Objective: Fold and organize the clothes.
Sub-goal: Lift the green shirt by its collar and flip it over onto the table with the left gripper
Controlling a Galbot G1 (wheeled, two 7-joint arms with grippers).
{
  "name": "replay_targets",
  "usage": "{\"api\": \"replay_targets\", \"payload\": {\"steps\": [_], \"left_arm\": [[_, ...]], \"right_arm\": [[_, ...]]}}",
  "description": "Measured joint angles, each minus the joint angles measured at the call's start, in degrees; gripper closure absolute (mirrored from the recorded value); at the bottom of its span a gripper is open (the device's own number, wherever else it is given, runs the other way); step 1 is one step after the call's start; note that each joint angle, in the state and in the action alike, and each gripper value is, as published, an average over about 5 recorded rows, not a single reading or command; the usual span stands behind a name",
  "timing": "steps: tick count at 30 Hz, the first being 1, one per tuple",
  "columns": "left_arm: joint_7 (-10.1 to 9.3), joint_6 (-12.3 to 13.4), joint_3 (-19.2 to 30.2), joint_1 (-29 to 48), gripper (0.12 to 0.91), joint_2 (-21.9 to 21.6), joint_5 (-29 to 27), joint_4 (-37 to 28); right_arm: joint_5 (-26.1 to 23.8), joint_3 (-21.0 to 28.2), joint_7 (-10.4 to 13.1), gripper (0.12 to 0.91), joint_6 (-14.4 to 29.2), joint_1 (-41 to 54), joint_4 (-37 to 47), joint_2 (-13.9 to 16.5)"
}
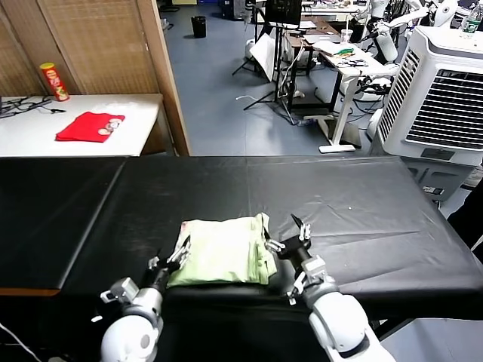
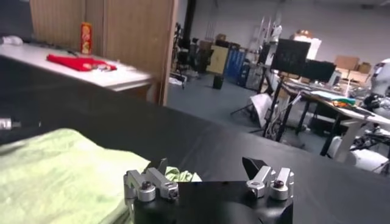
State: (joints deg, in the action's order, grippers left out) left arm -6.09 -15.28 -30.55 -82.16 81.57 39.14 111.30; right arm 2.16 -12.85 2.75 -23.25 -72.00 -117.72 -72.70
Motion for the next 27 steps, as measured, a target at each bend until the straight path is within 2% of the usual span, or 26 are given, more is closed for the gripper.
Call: {"api": "replay_targets", "payload": {"steps": [4,6,10,15,18,23,27], "left_arm": [[0.37,0.18,-0.56,-0.84,0.237,0.22,2.53,-0.20],[0.46,0.18,-0.80,-1.25,0.279,0.33,3.64,-0.19],[0.48,-0.29,-1.27,-1.83,0.469,0.44,5.83,-0.15],[0.31,-1.49,-1.47,-1.78,0.754,0.50,7.45,0.02],[-0.39,-2.10,-1.47,-1.33,0.872,0.33,6.65,0.59],[-1.27,-3.15,-2.16,-0.22,0.895,-1.19,0.24,2.40],[-1.62,-4.26,-3.61,0.69,0.896,-4.09,-6.44,4.24]], "right_arm": [[-0.01,-0.05,-0.16,0.227,0.04,-0.17,-0.14,-0.23],[-0.03,-0.04,-0.26,0.227,0.07,-0.19,-0.15,-0.32],[-0.10,-0.10,-0.42,0.227,0.12,-0.23,-0.19,-0.41],[-0.18,-0.43,-0.45,0.227,0.15,-0.32,-0.30,-0.48],[-0.24,-0.84,-0.43,0.227,0.15,-0.42,-0.42,-0.65],[-0.32,-1.81,-0.37,0.227,0.16,-0.93,-0.55,-0.80],[-0.33,-2.74,-0.26,0.227,0.15,-1.15,-0.66,-0.80]]}}
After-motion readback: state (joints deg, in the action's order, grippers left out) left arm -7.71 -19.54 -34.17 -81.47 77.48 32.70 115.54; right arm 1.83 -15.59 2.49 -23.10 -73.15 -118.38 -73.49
